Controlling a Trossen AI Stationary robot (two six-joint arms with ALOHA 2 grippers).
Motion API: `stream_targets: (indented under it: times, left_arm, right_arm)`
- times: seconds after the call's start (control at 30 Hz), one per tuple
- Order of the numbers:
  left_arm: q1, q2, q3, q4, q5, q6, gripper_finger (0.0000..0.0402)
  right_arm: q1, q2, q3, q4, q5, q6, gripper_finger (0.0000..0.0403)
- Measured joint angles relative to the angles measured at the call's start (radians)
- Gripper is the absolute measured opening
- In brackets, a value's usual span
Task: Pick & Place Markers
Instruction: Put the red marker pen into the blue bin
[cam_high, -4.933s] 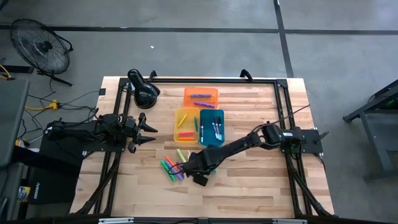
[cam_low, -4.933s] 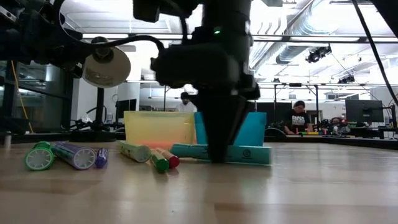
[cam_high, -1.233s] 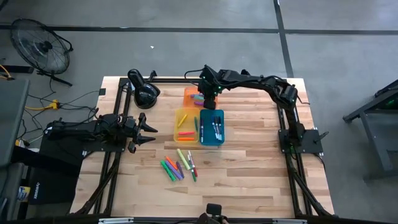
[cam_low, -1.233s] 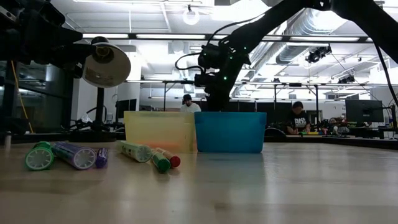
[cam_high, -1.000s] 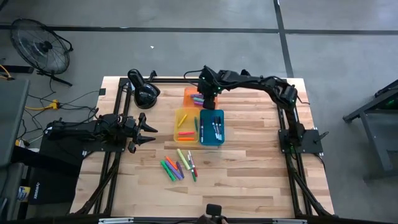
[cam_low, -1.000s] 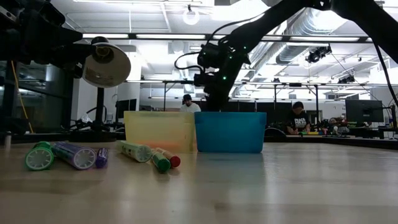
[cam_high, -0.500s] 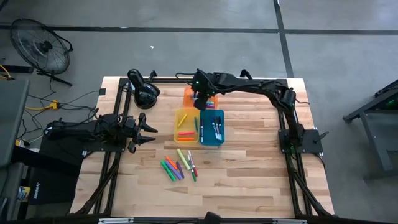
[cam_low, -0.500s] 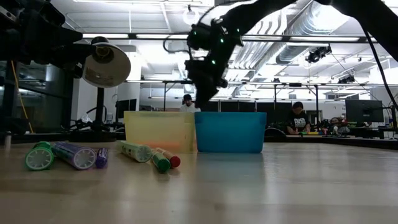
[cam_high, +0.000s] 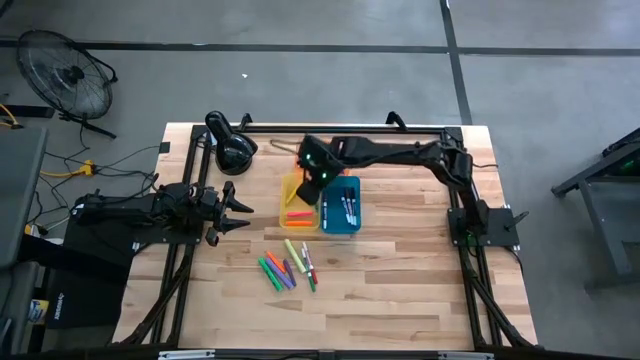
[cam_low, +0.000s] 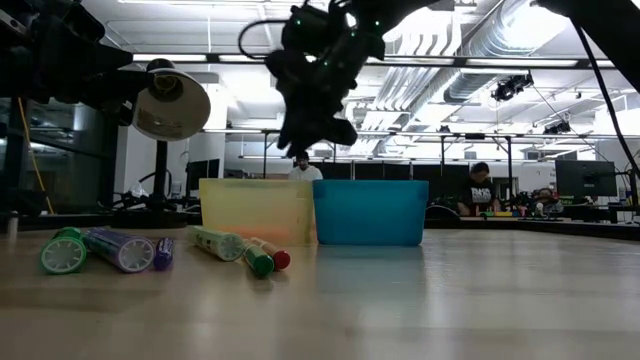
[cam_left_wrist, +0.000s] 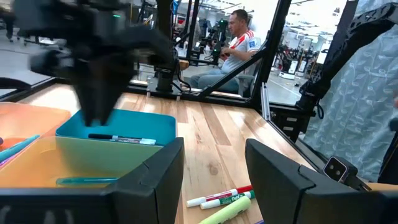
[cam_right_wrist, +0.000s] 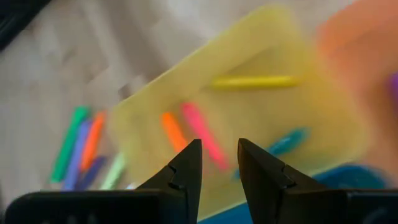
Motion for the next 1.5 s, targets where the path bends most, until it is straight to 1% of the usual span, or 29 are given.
stream_targets:
  times: [0.13, 0.27, 0.47, 0.67, 0.73, 1.13, 1.5]
  left_arm:
    - [0.0, 0.0, 0.0, 0.0, 0.0, 0.0, 0.017]
    - [0.0, 0.0, 0.0, 0.0, 0.0, 0.0, 0.017]
    - [0.0, 0.0, 0.0, 0.0, 0.0, 0.0, 0.017]
    - [0.0, 0.0, 0.0, 0.0, 0.0, 0.0, 0.017]
    - [0.0, 0.0, 0.0, 0.0, 0.0, 0.0, 0.017]
    - [0.0, 0.0, 0.0, 0.0, 0.0, 0.0, 0.017]
    - [0.0, 0.0, 0.0, 0.0, 0.0, 0.0, 0.017]
  right_arm:
    - [0.064, 0.0, 0.0, 0.0, 0.005, 0.004, 0.0091]
    - [0.128, 0.0, 0.0, -0.001, 0.058, 0.034, 0.0091]
    - [0.229, 0.0, 0.0, -0.029, 0.175, 0.092, 0.0091]
    - [0.31, 0.0, 0.0, -0.07, 0.328, 0.173, 0.0091]
    - [0.329, 0.0, 0.0, -0.071, 0.354, 0.204, 0.0091]
    - [0.413, 0.001, -0.041, -0.072, 0.387, 0.346, 0.0091]
    - [0.447, 0.031, -0.041, -0.07, 0.379, 0.396, 0.0091]
